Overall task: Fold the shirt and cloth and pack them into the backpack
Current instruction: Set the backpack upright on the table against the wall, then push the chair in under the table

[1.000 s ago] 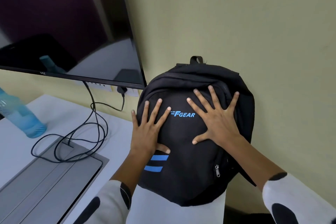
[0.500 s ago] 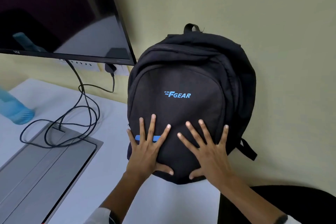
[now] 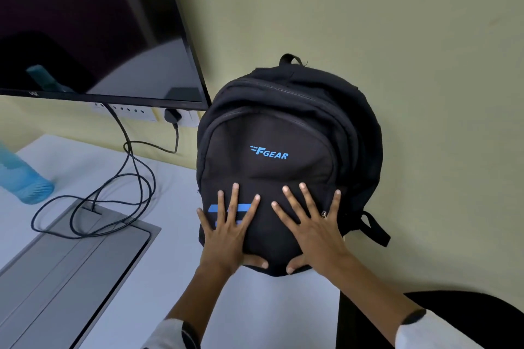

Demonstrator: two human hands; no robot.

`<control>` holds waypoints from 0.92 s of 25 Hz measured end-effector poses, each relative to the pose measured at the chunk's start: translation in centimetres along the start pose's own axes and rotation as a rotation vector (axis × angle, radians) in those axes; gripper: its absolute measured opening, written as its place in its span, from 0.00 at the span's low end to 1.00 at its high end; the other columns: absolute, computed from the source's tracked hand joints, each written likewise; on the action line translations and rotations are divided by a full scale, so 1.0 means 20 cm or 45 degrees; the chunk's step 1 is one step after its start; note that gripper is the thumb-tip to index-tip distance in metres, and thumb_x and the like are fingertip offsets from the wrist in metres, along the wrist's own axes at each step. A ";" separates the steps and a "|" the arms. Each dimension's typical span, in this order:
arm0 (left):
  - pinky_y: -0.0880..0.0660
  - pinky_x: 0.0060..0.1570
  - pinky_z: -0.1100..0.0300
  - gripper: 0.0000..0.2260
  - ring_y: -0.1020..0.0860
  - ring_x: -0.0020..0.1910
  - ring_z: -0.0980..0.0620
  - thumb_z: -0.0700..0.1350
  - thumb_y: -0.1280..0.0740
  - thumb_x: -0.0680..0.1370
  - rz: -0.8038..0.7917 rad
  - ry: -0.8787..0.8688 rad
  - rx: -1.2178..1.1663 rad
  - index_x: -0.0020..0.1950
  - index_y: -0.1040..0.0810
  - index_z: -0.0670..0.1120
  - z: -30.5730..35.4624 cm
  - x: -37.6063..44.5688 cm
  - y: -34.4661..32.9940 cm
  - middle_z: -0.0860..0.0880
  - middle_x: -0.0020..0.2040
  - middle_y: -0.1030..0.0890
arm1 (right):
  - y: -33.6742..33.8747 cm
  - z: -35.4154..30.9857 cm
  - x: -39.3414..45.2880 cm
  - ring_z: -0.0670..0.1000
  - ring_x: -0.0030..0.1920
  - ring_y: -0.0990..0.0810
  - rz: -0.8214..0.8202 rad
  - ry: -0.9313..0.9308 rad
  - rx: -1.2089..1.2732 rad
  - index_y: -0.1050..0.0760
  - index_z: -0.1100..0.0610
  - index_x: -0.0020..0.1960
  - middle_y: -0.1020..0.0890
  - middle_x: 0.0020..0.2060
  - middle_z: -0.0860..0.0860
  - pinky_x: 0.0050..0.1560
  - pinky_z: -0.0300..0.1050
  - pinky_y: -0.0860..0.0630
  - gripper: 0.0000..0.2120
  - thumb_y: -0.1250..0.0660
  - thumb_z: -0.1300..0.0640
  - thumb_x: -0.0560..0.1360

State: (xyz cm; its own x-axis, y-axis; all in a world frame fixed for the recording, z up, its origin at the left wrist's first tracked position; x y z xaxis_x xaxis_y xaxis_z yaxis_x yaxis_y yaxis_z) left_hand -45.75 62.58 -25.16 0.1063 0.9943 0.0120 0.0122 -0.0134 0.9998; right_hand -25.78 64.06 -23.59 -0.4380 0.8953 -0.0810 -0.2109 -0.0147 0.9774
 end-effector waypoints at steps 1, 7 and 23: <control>0.41 0.57 0.24 0.55 0.48 0.75 0.33 0.82 0.49 0.56 -0.016 -0.011 -0.012 0.78 0.53 0.57 0.01 -0.06 0.01 0.41 0.78 0.52 | 0.02 -0.01 -0.04 0.62 0.76 0.49 -0.018 0.028 0.018 0.47 0.45 0.76 0.45 0.77 0.55 0.61 0.83 0.58 0.67 0.30 0.23 0.43; 0.41 0.55 0.22 0.48 0.49 0.74 0.31 0.81 0.57 0.64 0.106 -0.024 -0.094 0.78 0.52 0.56 0.10 -0.35 0.25 0.41 0.78 0.54 | 0.30 0.04 -0.41 0.64 0.75 0.44 0.068 0.124 -0.092 0.47 0.45 0.76 0.42 0.76 0.57 0.59 0.82 0.51 0.63 0.32 0.22 0.47; 0.43 0.68 0.33 0.38 0.52 0.77 0.42 0.75 0.56 0.65 0.014 -0.225 -0.730 0.73 0.64 0.68 0.96 -1.69 0.90 0.46 0.79 0.59 | 0.87 0.07 -2.17 0.52 0.72 0.35 -0.262 0.096 0.159 0.58 0.39 0.76 0.42 0.76 0.49 0.69 0.58 0.41 0.40 0.45 0.28 0.71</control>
State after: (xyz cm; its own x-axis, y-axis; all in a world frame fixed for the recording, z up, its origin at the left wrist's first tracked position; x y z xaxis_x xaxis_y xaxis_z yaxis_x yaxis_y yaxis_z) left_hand -30.08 26.75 -7.79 0.2679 0.9610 0.0693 -0.5230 0.0846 0.8481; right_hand -9.29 25.58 -2.71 -0.4618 0.8382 -0.2902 -0.1947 0.2234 0.9551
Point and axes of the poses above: each hand's wrist, its own x-axis towards the middle knuckle, its own y-axis out of the back of the hand, z = x × y, the point moved 1 cm from there along x, towards the middle knuckle
